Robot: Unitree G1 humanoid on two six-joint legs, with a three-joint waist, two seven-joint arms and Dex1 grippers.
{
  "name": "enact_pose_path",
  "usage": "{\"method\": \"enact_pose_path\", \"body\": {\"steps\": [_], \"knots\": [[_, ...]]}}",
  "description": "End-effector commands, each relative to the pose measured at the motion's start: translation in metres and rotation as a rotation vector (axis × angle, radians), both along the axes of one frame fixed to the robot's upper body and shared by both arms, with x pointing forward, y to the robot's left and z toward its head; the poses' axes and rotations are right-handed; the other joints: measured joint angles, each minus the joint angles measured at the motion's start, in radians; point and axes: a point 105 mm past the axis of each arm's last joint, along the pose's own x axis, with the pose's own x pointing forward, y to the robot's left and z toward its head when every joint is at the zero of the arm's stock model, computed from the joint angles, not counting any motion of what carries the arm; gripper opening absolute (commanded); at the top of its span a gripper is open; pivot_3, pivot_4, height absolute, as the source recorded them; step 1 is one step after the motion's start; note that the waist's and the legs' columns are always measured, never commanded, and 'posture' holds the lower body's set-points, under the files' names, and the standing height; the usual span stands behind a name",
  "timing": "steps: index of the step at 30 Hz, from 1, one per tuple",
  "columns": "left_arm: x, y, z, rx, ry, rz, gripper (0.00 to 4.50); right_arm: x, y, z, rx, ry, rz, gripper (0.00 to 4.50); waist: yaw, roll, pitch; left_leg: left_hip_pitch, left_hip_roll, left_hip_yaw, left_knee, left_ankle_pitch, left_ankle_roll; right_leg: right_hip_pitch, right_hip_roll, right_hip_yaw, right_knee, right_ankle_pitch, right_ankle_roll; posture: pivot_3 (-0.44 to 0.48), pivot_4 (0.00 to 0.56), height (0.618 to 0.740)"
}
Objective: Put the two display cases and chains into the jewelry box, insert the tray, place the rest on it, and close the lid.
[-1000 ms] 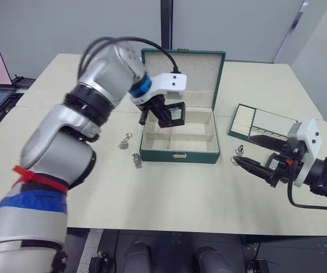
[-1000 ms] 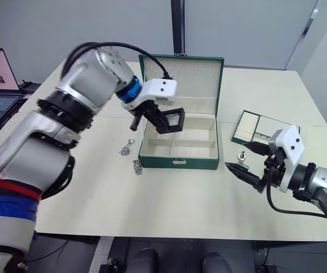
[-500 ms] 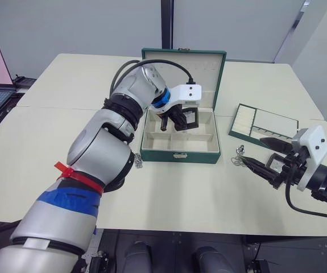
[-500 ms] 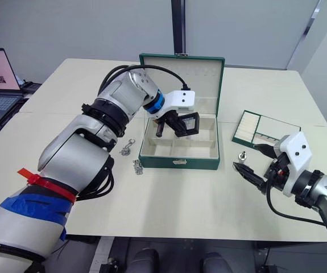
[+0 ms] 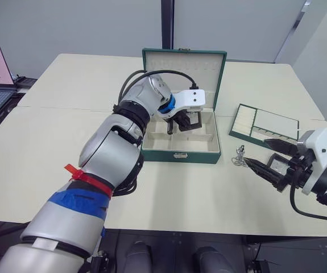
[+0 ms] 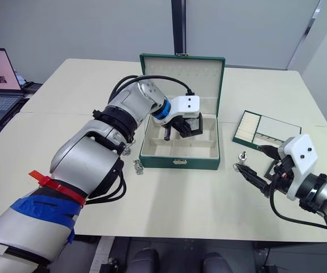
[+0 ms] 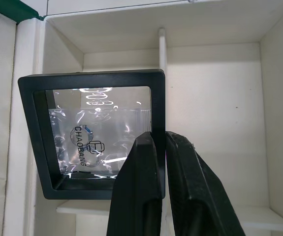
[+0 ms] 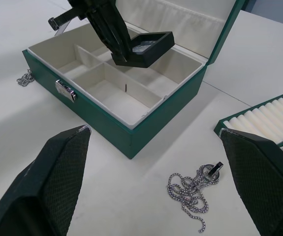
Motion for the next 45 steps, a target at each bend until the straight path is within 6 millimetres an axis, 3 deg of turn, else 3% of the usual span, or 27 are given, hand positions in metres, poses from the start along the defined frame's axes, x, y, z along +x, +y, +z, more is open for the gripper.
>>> {"method": "enact_pose_path", "body": {"steps": [1, 21, 25, 32, 34, 38, 42, 45], "knots": [[0.002, -0.004, 0.005, -0.008, -0.039, -0.012, 0.05, -0.004, 0.001, 0.009, -0.023, -0.039, 0.003, 4.5, 0.0, 0.0, 0.0, 0.0, 0.0, 0.0, 0.0, 0.0, 0.0, 0.0, 0.0, 0.0, 0.0, 0.0, 0.0, 0.0, 0.15, 0.74], [0.001, -0.001, -0.004, 0.009, -0.013, -0.006, 0.05, -0.005, 0.0, 0.009, -0.029, -0.032, -0.001, 4.5, 0.0, 0.0, 0.0, 0.0, 0.0, 0.0, 0.0, 0.0, 0.0, 0.0, 0.0, 0.0, 0.0, 0.0, 0.0, 0.0, 0.15, 0.74], [0.001, 0.0, -0.003, 0.01, -0.013, -0.002, 1.13, -0.005, 0.0, 0.009, -0.029, -0.032, -0.001, 4.5, 0.0, 0.0, 0.0, 0.0, 0.0, 0.0, 0.0, 0.0, 0.0, 0.0, 0.0, 0.0, 0.0, 0.0, 0.0, 0.0, 0.15, 0.74], [-0.001, 0.001, 0.001, -0.012, 0.014, 0.001, 1.13, -0.004, 0.001, 0.009, -0.027, -0.033, 0.007, 4.5, 0.0, 0.0, 0.0, 0.0, 0.0, 0.0, 0.0, 0.0, 0.0, 0.0, 0.0, 0.0, 0.0, 0.0, 0.0, 0.0, 0.15, 0.74], [-0.002, -0.001, 0.006, -0.042, 0.03, -0.001, 1.13, -0.003, 0.002, 0.009, -0.028, -0.033, 0.013, 4.5, 0.0, 0.0, 0.0, 0.0, 0.0, 0.0, 0.0, 0.0, 0.0, 0.0, 0.0, 0.0, 0.0, 0.0, 0.0, 0.0, 0.15, 0.74], [-0.017, 0.003, 0.045, -0.285, 0.177, -0.047, 1.13, 0.0, 0.007, 0.014, -0.021, -0.047, 0.041, 4.5, -0.006, 0.001, 0.0, 0.0, 0.0, 0.0, 0.0, 0.0, 0.0, 0.0, 0.0, 0.0, 0.0, 0.0, 0.0, 0.0, 0.15, 0.74], [-0.034, 0.035, 0.067, -0.427, 0.27, -0.099, 1.13, 0.001, 0.011, 0.012, -0.009, -0.032, 0.063, 4.5, -0.009, 0.003, -0.002, 0.001, 0.001, 0.0, -0.001, 0.001, 0.0, 0.0, 0.0, 0.0, 0.001, 0.0, 0.0, 0.0, 0.15, 0.74], [-0.058, 0.065, 0.076, -0.553, 0.282, -0.105, 1.13, -0.001, 0.014, 0.004, 0.003, 0.006, 0.076, 4.5, -0.01, 0.012, -0.007, 0.002, 0.002, 0.001, -0.001, 0.001, 0.0, 0.001, 0.0, 0.001, 0.0, 0.0, 0.0, 0.0, 0.15, 0.74]]}}
